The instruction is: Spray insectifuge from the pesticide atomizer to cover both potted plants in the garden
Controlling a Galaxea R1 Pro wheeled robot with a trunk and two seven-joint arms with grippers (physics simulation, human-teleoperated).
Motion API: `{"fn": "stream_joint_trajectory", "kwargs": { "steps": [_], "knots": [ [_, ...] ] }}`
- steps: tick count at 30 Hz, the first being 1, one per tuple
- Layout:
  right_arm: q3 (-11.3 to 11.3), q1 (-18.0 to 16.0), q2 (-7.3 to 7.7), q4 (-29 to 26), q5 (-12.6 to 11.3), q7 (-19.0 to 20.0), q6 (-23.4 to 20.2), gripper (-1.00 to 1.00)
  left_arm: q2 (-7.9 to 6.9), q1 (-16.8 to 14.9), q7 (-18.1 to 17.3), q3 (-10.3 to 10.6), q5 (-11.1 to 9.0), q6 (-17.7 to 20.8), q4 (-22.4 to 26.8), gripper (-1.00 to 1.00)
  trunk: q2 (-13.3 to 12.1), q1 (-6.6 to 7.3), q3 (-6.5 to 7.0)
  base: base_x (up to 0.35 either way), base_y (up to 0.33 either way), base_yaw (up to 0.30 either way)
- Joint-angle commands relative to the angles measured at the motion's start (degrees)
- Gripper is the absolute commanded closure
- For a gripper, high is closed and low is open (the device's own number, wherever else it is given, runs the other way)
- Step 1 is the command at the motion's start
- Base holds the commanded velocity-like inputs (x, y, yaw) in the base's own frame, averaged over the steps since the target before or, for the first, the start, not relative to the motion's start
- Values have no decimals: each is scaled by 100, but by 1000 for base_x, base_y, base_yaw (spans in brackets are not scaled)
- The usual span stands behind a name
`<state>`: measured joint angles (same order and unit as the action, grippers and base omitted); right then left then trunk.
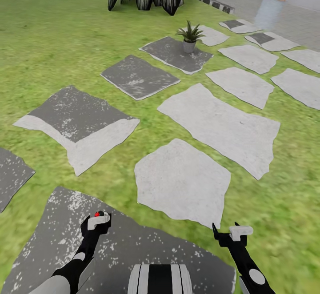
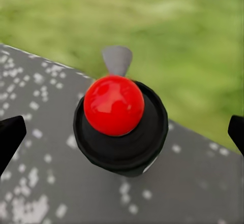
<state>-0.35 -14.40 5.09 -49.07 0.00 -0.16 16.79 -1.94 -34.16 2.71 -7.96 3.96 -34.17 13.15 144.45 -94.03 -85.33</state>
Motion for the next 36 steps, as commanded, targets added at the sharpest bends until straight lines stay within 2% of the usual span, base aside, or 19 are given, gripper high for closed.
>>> {"fn": "stream_joint_trajectory", "kwargs": {
  "steps": [1,6,11,12,20,36],
  "knots": [
    [0,-2,0,3,0,-2,15,-100,1,-3,28,-13,43,-19,-6,-100,1,1,1,0,0,0],
    [0,-2,0,3,0,-2,9,-100,1,-3,28,-13,40,-19,-6,-100,1,1,6,0,0,0],
    [0,-2,0,3,0,-2,9,-100,1,-3,28,-11,-94,-19,-6,-100,1,1,6,0,0,0],
    [0,-2,0,3,0,-2,11,-100,2,-3,28,-7,-158,-19,-8,100,1,1,7,0,0,0],
    [0,-2,0,3,0,-2,10,-100,1,-3,28,-4,-225,-18,-6,100,1,1,7,0,0,0],
    [0,-2,0,2,0,-2,8,-100,10,-3,20,11,-220,-20,-6,100,1,1,7,0,0,0]
  ]
}}
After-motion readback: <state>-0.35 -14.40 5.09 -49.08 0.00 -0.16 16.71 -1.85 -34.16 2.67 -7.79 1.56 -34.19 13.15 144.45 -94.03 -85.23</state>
